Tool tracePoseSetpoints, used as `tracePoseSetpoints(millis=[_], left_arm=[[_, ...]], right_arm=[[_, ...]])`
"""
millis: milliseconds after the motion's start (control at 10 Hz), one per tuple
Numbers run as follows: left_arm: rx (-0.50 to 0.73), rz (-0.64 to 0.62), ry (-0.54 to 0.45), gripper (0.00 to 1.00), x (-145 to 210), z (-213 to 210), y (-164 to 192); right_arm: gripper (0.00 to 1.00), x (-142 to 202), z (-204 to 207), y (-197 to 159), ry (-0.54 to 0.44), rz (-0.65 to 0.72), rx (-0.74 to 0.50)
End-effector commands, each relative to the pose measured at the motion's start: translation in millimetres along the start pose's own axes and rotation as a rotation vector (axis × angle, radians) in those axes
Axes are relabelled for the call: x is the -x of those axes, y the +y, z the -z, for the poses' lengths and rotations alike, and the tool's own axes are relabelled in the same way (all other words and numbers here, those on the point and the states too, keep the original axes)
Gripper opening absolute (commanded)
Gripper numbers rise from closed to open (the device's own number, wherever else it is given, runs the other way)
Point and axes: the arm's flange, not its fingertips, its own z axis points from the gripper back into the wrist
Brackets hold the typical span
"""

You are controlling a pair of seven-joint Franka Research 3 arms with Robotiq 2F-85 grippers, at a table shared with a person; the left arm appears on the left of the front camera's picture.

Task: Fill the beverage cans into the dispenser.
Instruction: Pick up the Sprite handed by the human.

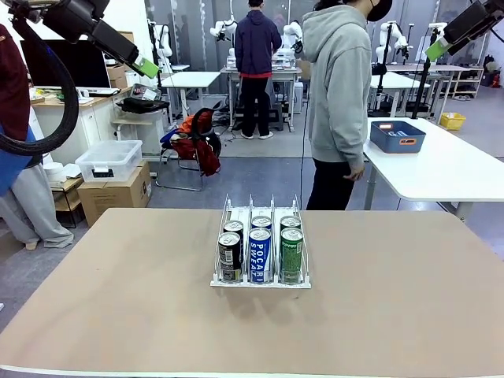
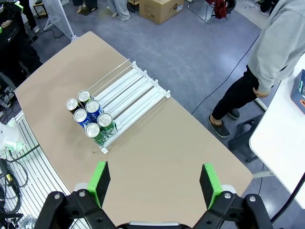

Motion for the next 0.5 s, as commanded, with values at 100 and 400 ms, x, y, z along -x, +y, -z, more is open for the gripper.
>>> tracePoseSetpoints(millis=[100, 400], left_arm=[[0.001, 0.001, 0.003, 1.00, 1.5, 0.2, 0.0], [0.001, 0.001, 0.003, 1.00, 1.5, 0.2, 0.0]], right_arm=[[1.00, 0.7, -0.5, -0.3, -0.006, 0.000, -0.009], [1.00, 0.7, -0.5, -0.3, -0.006, 0.000, -0.009]])
